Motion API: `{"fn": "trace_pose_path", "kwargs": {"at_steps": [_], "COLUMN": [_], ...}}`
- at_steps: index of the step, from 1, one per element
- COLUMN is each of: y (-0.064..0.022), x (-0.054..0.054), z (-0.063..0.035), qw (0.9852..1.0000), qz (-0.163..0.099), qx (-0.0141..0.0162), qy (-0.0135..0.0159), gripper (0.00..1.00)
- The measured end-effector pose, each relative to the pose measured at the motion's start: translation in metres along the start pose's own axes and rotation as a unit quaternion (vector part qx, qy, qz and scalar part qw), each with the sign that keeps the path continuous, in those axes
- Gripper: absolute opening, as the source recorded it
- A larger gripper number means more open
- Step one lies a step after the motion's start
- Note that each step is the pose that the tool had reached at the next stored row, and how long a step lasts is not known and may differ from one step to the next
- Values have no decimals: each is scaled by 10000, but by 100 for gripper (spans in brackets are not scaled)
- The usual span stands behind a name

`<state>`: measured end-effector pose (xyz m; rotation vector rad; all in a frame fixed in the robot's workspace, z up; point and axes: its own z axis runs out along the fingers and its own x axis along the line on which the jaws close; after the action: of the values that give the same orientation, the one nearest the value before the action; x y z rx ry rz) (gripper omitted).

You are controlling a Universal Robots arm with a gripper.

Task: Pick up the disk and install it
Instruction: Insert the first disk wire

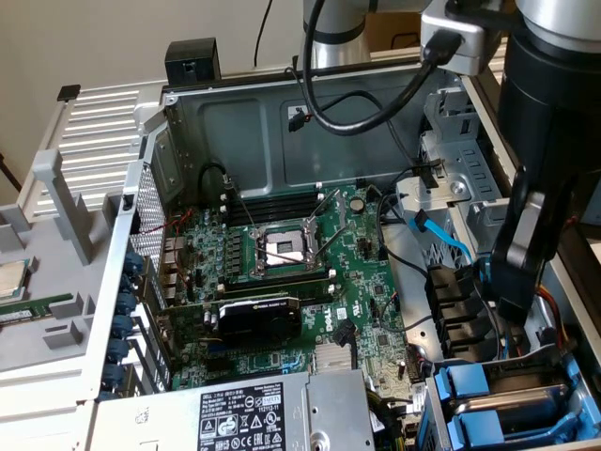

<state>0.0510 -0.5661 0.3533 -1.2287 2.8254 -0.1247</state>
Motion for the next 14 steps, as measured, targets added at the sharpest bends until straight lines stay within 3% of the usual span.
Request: {"fn": "trace_pose_path", "kwargs": {"at_steps": [14], "y": [55], "x": [-40], "z": [62], "qw": [10000], "qz": [3], "qx": [53], "qy": [-48], "gripper": [35]}}
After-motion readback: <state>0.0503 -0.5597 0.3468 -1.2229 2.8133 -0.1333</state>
